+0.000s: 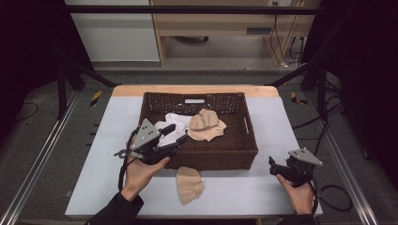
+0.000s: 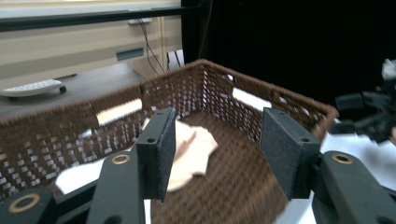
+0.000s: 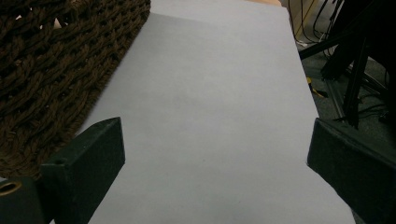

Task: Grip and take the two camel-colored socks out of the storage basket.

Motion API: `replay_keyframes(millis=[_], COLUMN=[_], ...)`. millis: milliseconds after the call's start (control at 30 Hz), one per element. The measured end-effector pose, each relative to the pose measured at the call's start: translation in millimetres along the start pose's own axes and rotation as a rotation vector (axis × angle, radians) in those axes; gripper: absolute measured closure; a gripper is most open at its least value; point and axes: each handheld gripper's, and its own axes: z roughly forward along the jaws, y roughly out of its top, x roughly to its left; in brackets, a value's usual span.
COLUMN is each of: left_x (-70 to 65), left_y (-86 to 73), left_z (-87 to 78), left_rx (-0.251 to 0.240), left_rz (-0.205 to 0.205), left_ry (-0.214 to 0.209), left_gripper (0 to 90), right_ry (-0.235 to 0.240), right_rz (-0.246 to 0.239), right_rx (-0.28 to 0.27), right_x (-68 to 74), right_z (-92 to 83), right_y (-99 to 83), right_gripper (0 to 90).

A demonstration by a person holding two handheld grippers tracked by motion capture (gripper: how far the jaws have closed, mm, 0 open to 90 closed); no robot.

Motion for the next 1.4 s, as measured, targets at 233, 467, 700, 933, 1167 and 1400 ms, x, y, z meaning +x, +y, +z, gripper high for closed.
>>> replay_keyframes(millis=[233,467,700,933,1167,1400], left_x=[0.8,6.8,16.6,31.2,39.6,45.5], left_y=[20.4,35.6,43.5,48.1,41.8,21.5], left_z=[23.6,53.2,86.2,122.2,150.9,177.0], left_rx=[-0.014,-0.013,0.002,0.045,0.062,0.158], left_rz=[-0.018,-0.043,-0.059,-0.069,-0.064,-0.034], left_ry=[0.018,0.042,0.071,0.119,0.149,0.206], left_gripper=[44.0,44.0,45.4,47.0,47.6,46.4], right_ry=[-0.003,-0.006,0.000,-0.001,0.000,0.001], right_rz=[0.010,0.011,0.017,0.017,0.017,0.017], right_rx=[-0.004,-0.012,-0.009,-0.012,-0.010,-0.009], right_x=[-0.8,-2.1,-1.2,-1.1,-1.2,-1.2], right_z=[0.5,1.2,1.6,2.2,2.4,2.7], right_y=[0.6,1.1,1.3,1.5,1.5,1.5], right_gripper=[4.4,4.4,4.4,4.5,4.6,4.7])
